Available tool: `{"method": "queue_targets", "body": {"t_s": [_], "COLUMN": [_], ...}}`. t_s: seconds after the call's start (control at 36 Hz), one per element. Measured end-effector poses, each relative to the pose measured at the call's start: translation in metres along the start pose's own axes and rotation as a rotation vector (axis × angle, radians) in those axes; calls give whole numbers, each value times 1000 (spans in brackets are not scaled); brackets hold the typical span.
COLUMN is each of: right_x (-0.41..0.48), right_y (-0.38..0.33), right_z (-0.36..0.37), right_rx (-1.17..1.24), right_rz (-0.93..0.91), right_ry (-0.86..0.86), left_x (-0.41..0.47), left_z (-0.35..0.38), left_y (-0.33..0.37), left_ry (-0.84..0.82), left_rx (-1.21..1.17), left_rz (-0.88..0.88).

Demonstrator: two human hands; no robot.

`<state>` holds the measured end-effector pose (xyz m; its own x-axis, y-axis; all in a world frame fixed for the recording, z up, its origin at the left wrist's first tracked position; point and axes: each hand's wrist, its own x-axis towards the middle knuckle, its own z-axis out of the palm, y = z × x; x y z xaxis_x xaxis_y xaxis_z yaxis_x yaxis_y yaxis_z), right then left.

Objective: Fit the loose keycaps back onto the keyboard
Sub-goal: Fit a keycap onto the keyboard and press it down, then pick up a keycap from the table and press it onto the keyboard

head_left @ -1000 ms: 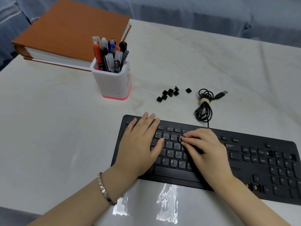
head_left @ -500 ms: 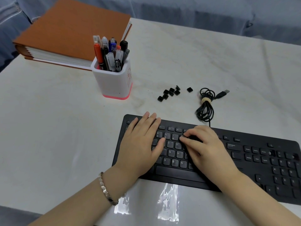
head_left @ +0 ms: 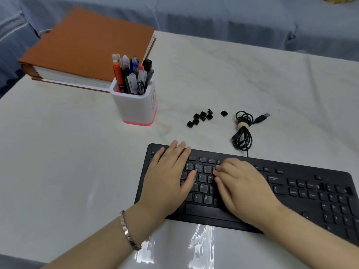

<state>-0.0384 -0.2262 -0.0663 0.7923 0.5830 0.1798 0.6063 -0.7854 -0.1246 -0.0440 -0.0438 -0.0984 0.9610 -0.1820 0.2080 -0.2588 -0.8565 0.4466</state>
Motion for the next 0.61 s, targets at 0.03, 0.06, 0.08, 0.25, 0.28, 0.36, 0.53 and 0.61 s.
{"method": "queue_targets", "body": {"t_s": [0.03,0.06,0.08,0.25,0.28,0.36,0.53,0.61], "right_x": [12,26,40,115,122,136,142,132], "right_y": [4,9,12,33,35,30,22,27], "right_z": [-9,-15,-20,4,14,33,29,26], "right_rx": [22,44,85,315,328,270,182,52], "right_rz": [1,24,88,427,437,414,346,342], "right_ry": [-68,-124,-144,-31,-113,-179,-221,-274], "left_x": [0,0,0,1,2,2,2,2], "left_z": [0,-1,-1,-3,-4,-6,-8,-8], "left_y": [0,0,0,-1,-2,-4,-5,-5], "left_ry": [4,7,9,-4,-7,-10,3,5], "left_rx": [0,2,4,-40,-47,-66,-86,-86], "left_rz": [-1,0,3,2,8,26,39,37]}}
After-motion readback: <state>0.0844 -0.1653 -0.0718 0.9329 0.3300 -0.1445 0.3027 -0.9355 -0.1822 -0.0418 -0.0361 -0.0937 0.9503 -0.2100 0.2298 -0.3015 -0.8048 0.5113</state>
